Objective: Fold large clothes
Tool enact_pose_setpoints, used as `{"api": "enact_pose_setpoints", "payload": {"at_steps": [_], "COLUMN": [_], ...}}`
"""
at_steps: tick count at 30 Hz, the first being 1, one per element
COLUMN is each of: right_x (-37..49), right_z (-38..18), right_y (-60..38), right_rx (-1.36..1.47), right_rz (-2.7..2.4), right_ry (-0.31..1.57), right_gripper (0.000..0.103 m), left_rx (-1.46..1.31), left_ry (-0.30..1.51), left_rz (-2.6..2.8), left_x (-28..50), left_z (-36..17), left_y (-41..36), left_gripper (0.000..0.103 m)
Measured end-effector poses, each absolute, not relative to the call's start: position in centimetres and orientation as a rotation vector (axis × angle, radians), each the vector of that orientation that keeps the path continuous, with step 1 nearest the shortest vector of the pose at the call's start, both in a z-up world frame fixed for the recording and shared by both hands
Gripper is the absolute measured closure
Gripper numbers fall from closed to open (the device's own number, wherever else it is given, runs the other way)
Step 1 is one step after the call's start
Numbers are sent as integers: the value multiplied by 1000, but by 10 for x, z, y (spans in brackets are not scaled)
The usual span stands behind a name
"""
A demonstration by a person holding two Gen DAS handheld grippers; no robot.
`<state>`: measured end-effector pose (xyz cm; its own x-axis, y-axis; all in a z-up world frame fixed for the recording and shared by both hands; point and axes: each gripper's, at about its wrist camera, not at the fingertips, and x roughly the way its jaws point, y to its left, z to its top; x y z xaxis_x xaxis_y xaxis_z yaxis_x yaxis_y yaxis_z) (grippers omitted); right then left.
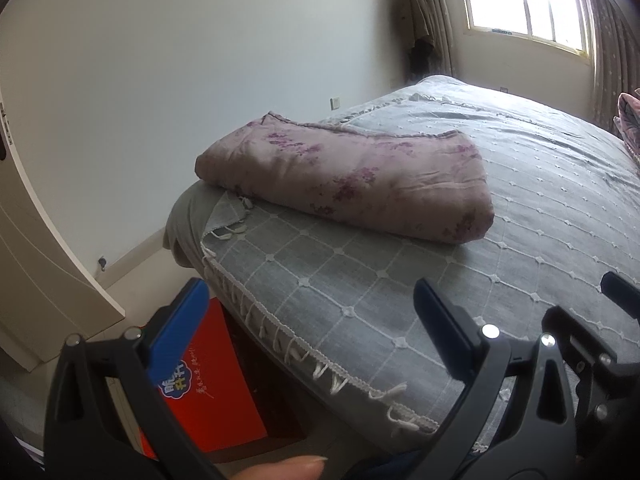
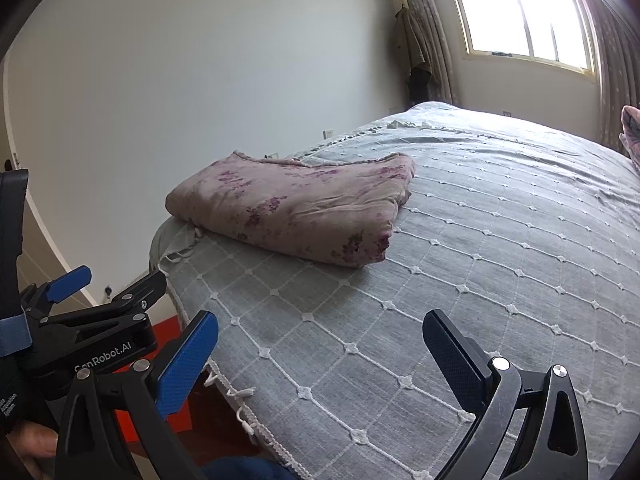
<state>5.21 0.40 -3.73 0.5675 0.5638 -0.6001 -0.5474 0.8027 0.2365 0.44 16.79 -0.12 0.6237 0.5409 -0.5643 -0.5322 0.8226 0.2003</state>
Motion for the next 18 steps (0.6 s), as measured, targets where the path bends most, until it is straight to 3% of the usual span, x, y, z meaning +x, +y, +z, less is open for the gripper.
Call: {"api": "enact_pose_setpoints", "payload": {"at_steps": [18], "right_x": [52], "right_z": [-38], "right_y": [5], "right_rx": [24], "right_rz": [655], "right_ry": [721], "right_gripper": [0], "left_rx": [29], "left_ry": [659], "left_rz": [602], "left_x": [7], "left_z": [-5], "left_y": [159], "left_gripper": [1]}}
